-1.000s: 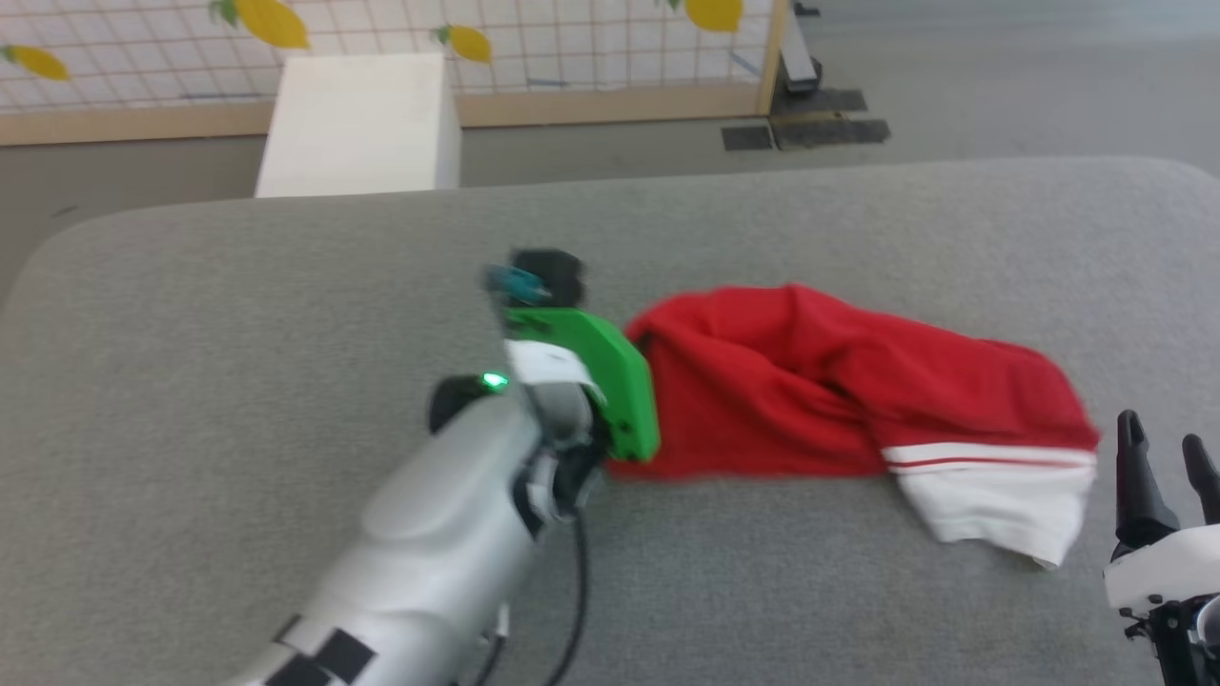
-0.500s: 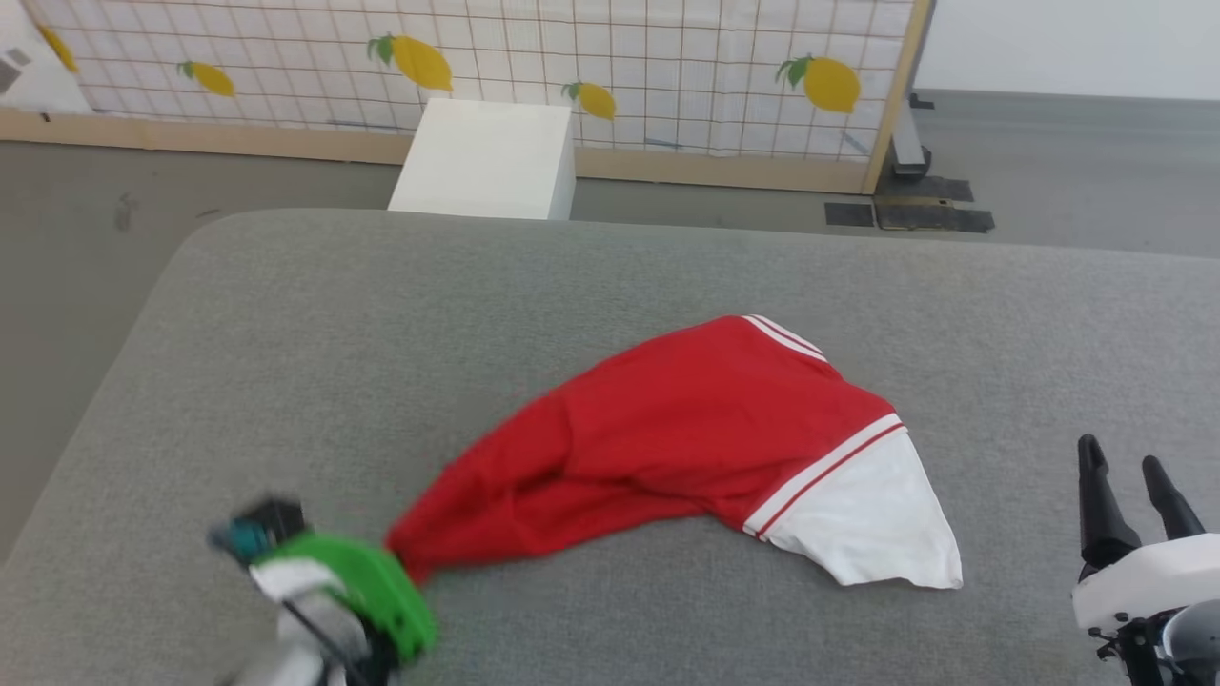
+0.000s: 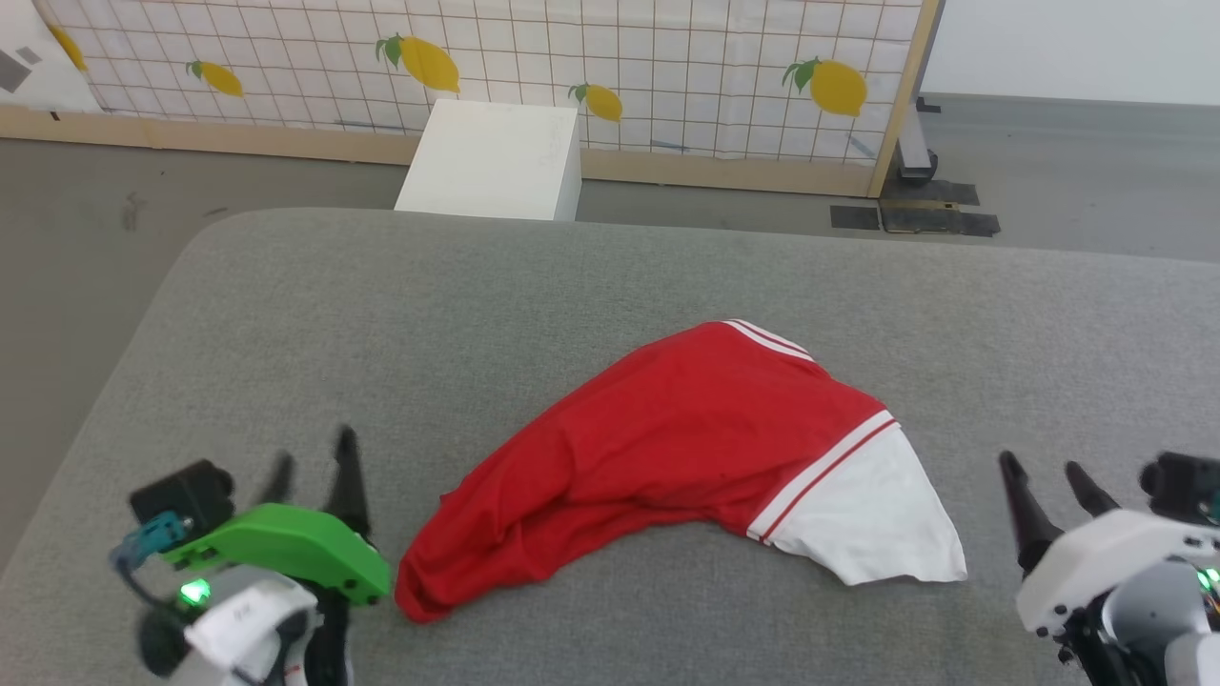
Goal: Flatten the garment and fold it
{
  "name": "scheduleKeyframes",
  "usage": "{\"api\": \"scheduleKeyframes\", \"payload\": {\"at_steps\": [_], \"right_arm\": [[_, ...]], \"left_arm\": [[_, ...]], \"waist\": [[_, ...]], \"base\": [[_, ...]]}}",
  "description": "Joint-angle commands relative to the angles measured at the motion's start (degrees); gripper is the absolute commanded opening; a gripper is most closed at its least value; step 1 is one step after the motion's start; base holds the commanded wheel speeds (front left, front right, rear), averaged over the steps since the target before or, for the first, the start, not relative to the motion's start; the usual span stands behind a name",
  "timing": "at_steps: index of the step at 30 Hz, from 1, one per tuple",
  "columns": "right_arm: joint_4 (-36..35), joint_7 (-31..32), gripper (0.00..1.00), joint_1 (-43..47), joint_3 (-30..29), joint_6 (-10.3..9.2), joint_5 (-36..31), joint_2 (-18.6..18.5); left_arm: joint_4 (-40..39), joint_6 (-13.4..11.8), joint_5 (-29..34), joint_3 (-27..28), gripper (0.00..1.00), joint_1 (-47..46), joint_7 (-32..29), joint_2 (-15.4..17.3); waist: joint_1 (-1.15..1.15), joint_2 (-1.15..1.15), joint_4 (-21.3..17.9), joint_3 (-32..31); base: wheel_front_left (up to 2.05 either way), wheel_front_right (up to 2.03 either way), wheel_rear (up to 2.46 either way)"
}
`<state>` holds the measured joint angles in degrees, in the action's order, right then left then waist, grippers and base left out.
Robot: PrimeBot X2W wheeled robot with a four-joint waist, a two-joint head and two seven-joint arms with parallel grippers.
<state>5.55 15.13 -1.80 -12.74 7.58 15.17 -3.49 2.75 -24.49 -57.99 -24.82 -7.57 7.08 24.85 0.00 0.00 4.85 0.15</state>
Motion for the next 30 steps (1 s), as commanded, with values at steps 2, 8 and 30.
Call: {"api": "scheduleKeyframes", "payload": {"at_steps": [2, 8, 30], "right_arm": [[0.43, 2.89, 1.00, -2.11, 1.28, -0.09, -0.59, -1.20], [5.77, 16.01, 1.00, -5.76, 4.67, -0.09, -5.08, -4.82], [15.92, 29.01, 0.00, -10.76, 19.15, -0.09, -4.41, -11.69]], "left_arm": [[-0.48, 1.18, 5.30, -0.04, 1.00, -0.86, 5.32, 1.65], [-5.88, 3.77, 23.22, 2.88, 1.00, -0.83, 7.87, -0.20], [-6.92, 17.28, 43.44, 11.51, 1.00, 3.26, 7.91, -15.11]], "waist": [[0.00, 0.00, 0.25, 0.09], [0.00, 0.00, 1.88, 1.45], [0.00, 0.00, 4.94, 6.96]], "base": [[0.00, 0.00, 0.00], [0.00, 0.00, 0.00], [0.00, 0.00, 0.00]]}}
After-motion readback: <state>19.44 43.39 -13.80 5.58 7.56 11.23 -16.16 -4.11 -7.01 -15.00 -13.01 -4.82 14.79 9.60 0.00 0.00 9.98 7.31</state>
